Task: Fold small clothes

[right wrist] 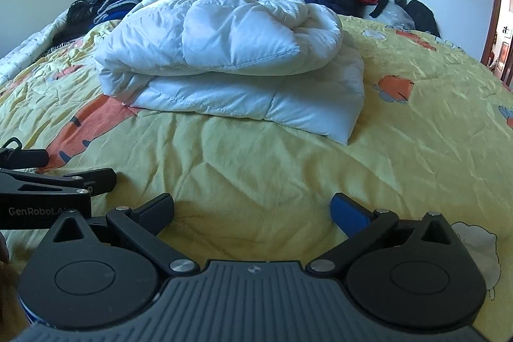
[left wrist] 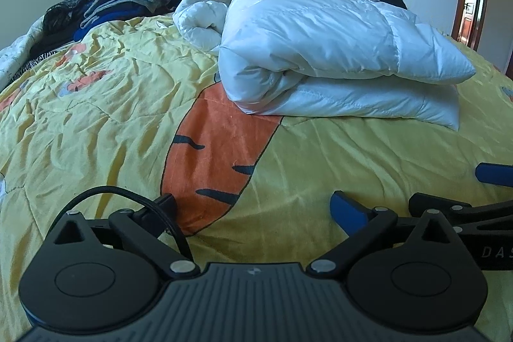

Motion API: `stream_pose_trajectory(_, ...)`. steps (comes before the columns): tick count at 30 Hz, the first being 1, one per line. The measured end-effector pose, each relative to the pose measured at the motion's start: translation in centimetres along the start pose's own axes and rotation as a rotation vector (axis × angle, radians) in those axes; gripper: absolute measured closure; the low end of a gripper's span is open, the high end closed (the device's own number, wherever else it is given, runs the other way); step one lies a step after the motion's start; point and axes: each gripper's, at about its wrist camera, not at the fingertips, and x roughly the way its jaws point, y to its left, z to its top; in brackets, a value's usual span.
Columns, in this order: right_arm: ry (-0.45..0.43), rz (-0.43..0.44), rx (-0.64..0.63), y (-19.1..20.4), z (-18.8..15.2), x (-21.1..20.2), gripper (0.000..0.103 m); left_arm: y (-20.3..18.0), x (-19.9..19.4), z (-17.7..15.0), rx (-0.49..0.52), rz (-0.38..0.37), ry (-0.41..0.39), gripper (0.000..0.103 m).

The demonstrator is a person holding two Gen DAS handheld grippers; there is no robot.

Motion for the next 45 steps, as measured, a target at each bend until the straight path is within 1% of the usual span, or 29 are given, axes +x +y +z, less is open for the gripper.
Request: stream_pose_trajectory(45,0.001,-0.015,-0.004,0.23,-0.20,-0.06,0.001,-0.01,-0.13,-0.14,0.001,-0.001,-0.004,0.000)
